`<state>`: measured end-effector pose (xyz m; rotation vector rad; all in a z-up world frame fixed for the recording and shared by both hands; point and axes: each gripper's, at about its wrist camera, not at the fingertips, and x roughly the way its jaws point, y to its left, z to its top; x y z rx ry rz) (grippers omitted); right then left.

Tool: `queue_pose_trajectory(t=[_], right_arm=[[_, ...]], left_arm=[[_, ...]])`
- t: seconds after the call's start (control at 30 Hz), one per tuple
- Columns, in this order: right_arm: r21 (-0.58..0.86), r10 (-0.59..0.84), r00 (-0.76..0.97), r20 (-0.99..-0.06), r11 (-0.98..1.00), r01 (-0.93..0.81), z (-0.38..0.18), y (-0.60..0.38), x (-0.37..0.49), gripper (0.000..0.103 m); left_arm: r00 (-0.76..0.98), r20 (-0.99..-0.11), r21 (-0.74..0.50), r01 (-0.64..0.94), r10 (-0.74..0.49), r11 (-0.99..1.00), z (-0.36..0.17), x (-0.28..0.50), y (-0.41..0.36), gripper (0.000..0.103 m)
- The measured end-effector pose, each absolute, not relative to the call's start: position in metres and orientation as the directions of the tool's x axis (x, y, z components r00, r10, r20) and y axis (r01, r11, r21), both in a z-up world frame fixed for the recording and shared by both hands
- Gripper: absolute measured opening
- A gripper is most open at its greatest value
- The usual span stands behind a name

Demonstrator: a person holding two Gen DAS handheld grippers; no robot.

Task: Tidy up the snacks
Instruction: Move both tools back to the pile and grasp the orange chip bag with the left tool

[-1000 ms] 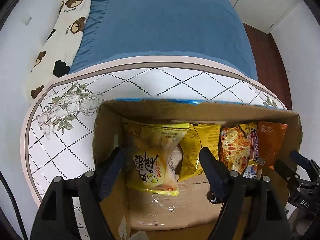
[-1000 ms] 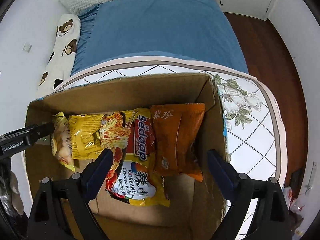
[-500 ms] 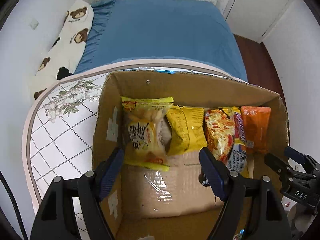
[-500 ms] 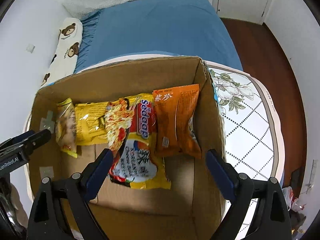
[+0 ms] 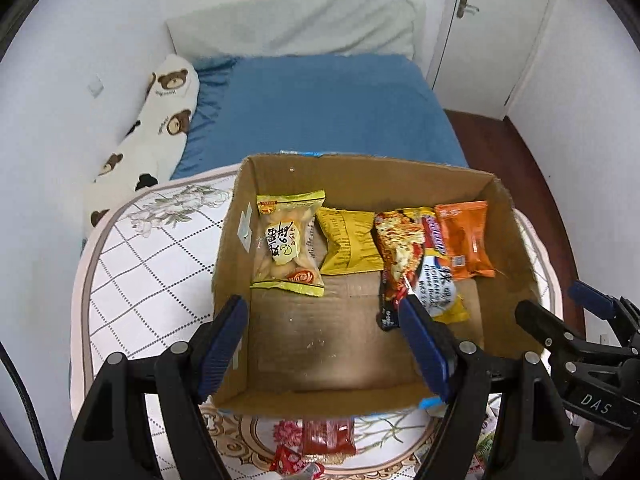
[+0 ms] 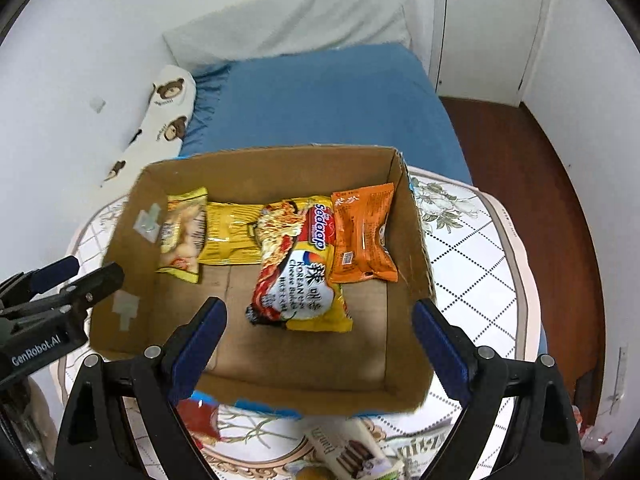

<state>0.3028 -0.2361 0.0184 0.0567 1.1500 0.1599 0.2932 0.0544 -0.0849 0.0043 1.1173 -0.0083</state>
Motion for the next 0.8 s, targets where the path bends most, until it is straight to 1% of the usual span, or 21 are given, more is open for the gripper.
queue_pose_trajectory(t=[0.33,0.47,0.57,0.67,0.8], right_arm=[[0.134,0.180,0.506,-0.844,0.983,-0.125,0.079,-0.233,0.234,0.096],[0.172,0.207,0.492,-0.846,0.978,-0.116,0.087,-0.239,0.208,0.096],[0.200,0.222,0.452,-0.864,0.975,-0.098,0.079,-0.245,0.182,0.096],[0.214,0.223,0.377,-0.899,0.975,-0.066,0.055,-0.256,0.153,0.096],[0.198,0.200,0.226,-0.954,0.980,-0.030,0.003,-0.275,0.104,0.096]], left_arm=[[0.499,-0.865,-0.041,0.024,-0.047,0.999,-0.047,0.235,0.044,0.077],[0.492,-0.868,-0.067,0.023,-0.070,0.997,-0.042,0.209,0.044,0.077],[0.463,-0.883,-0.069,0.032,-0.076,0.997,-0.049,0.187,0.041,0.077],[0.407,-0.910,-0.064,0.046,-0.078,0.997,-0.071,0.164,0.035,0.077],[0.264,-0.961,-0.058,0.085,-0.079,0.995,-0.123,0.129,0.022,0.077]])
